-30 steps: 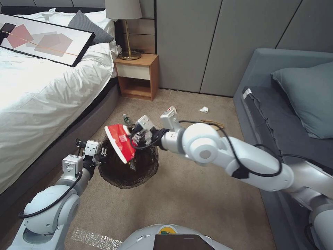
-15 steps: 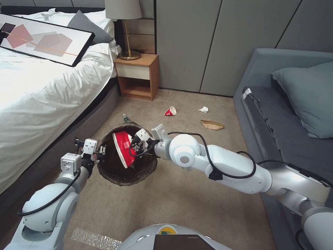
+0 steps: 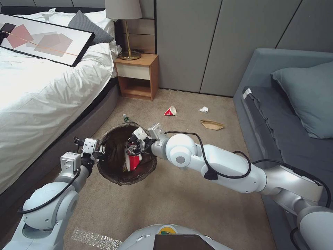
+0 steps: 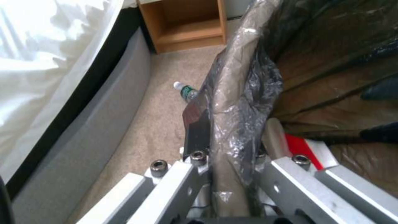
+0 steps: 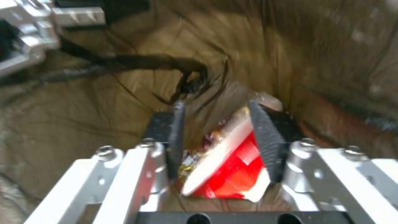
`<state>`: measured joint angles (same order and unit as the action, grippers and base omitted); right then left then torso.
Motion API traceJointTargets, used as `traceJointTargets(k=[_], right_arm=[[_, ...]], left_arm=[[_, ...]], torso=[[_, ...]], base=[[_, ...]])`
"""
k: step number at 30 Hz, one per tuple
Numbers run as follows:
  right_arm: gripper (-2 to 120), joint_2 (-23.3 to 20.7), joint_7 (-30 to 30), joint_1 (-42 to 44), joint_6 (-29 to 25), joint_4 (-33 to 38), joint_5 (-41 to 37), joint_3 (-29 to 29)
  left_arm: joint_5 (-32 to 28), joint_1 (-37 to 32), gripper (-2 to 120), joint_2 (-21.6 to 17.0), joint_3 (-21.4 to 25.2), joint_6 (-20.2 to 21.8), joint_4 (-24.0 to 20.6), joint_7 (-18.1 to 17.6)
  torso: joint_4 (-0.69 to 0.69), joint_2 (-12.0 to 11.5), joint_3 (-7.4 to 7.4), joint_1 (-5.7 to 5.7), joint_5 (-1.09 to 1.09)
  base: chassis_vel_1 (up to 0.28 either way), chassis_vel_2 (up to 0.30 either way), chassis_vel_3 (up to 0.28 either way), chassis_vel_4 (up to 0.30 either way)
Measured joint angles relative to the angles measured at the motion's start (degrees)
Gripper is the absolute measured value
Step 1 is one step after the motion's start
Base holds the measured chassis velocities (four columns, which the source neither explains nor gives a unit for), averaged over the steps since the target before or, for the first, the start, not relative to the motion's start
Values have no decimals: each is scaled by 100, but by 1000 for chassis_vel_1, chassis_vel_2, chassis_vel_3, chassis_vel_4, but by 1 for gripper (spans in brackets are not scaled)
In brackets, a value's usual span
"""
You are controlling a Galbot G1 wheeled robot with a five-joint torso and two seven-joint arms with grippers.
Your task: Pick up the trash bin, then pick up the garbage from the floor and place it into the trash bin.
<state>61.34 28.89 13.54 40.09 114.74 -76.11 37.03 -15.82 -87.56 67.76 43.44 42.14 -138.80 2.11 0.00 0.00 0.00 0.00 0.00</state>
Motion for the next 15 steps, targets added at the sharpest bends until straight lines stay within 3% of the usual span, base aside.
traceJointTargets(k=[2, 8, 12, 15], right_arm=[[48, -12, 18, -14, -4, 53, -32, -16], [76, -84, 329, -228, 27, 454, -437, -50], [84, -118, 502, -359, 43, 610, -707, -66], [99, -264, 633, -554, 48, 883, -994, -143]], left_arm=[[1, 8, 0, 0, 0, 0, 8, 0], [23, 72, 0, 10, -37, -1, 88, -1], [24, 83, 0, 13, -37, -1, 109, -2], [26, 101, 0, 15, -34, -1, 130, -5]], torso=[[-1, 0, 0, 0, 0], [0, 0, 0, 0, 1], [0, 0, 0, 0, 1], [0, 0, 0, 0, 0]], base=[[0, 0, 0, 0], [0, 0, 0, 0], [0, 0, 0, 0], [0, 0, 0, 0]])
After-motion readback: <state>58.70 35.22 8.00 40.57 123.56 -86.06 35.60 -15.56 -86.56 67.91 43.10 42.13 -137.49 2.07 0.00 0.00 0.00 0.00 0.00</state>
